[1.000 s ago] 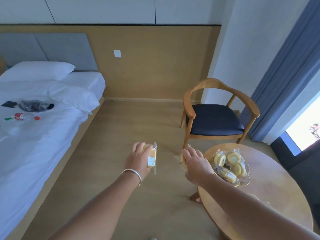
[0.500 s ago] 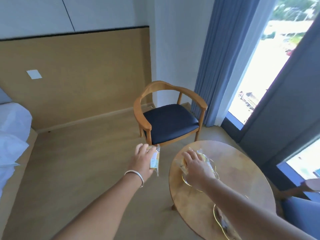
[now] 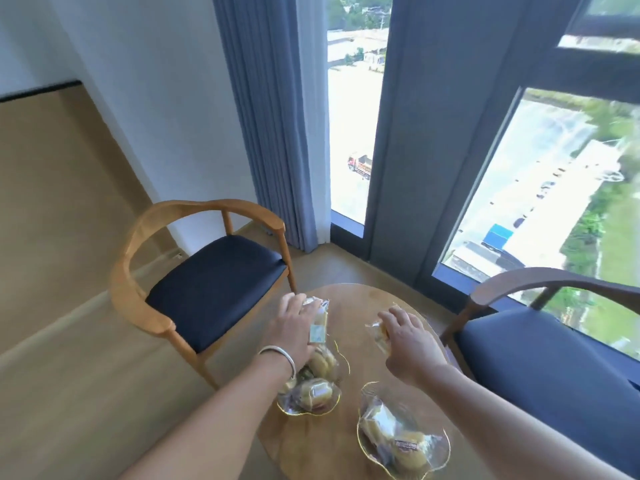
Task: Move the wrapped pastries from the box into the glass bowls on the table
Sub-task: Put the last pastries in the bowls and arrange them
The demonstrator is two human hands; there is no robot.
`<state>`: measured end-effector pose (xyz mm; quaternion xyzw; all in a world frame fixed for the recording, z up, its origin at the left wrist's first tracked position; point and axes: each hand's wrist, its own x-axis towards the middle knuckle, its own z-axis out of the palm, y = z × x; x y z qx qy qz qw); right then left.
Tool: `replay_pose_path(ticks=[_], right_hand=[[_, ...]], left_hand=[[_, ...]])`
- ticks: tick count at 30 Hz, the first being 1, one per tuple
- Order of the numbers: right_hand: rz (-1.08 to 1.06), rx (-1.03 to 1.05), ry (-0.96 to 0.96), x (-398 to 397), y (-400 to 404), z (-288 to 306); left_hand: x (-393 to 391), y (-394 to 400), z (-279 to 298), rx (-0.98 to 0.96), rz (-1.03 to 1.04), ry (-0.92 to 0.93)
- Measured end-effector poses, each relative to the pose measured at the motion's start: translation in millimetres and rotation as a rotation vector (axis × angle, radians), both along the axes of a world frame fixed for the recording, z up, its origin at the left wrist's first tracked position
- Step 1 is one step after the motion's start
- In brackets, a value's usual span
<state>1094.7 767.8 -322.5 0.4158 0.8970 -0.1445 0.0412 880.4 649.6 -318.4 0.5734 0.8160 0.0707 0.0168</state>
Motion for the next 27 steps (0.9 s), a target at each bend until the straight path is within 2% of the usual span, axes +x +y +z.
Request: replay_pose_path(ticks=[8,14,27], right_hand=[[-0.267,-0.079,-0.060,84,12,-19],[-0.423,-0.157,-0.115,118,-2,-39],[-0.439,-0.396,-0.114,100,-17,-106]], left_hand=[[58,76,-33,-0.155,-0.271,-0.041],[88,98,-61,-0.220,-0.420,-0.097],[97,106,-134,-0.426,-0.564,-0.199]])
